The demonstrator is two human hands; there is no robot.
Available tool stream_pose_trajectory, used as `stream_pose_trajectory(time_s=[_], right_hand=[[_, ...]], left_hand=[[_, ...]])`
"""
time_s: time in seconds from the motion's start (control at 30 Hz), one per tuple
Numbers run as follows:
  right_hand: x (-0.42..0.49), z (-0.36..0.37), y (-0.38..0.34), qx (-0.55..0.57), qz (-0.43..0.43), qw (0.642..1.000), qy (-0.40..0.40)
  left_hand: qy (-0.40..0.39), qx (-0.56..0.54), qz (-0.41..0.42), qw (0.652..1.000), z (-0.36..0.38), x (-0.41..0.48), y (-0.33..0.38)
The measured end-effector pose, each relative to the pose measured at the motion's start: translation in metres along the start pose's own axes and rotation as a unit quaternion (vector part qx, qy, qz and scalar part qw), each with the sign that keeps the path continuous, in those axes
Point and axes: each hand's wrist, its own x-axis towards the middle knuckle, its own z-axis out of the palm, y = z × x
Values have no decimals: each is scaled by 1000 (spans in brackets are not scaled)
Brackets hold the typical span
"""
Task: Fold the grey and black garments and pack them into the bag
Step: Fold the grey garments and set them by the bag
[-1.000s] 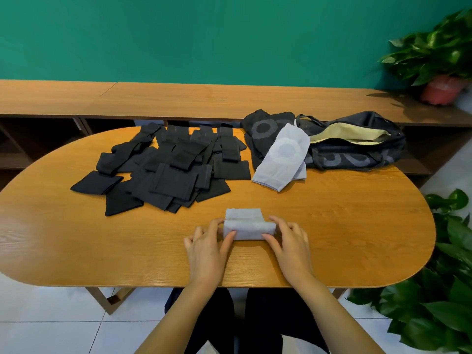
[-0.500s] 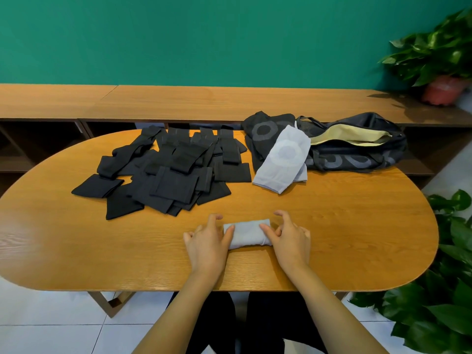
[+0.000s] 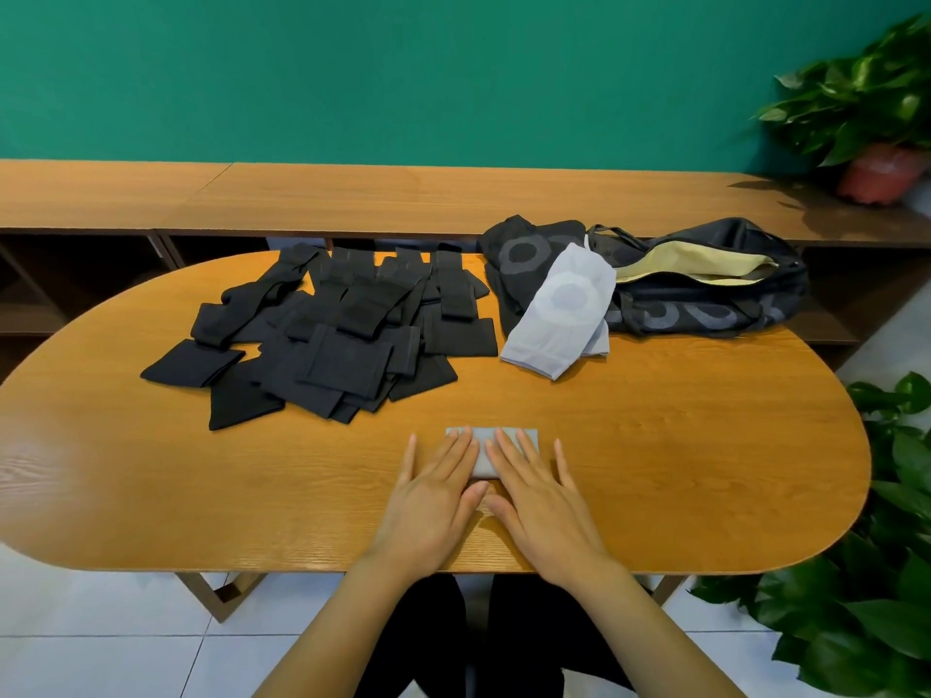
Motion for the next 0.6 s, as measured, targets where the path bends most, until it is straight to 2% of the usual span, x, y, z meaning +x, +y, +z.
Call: stream_pose_trajectory(time_s=[0.2,0.33,0.43,0.5,0.6], right_hand=[[10,-4,6,13,16,1000,-9],[26,-20,12,-30,49,998,22],[35,-28,13,-41,71,994,71],[34,-24,14,-35,59,996,59],[26,-18,26,-36,74,996,34]], left_hand=[[-36,-78,-19,996,-8,8,2],[-71,-134,-43,987,-16,31,14],[-40,-189,-49,980,-22,49,20],[5,-198,-67,978,-23,59,18],[34,-145,-101,984,-21,73,10]])
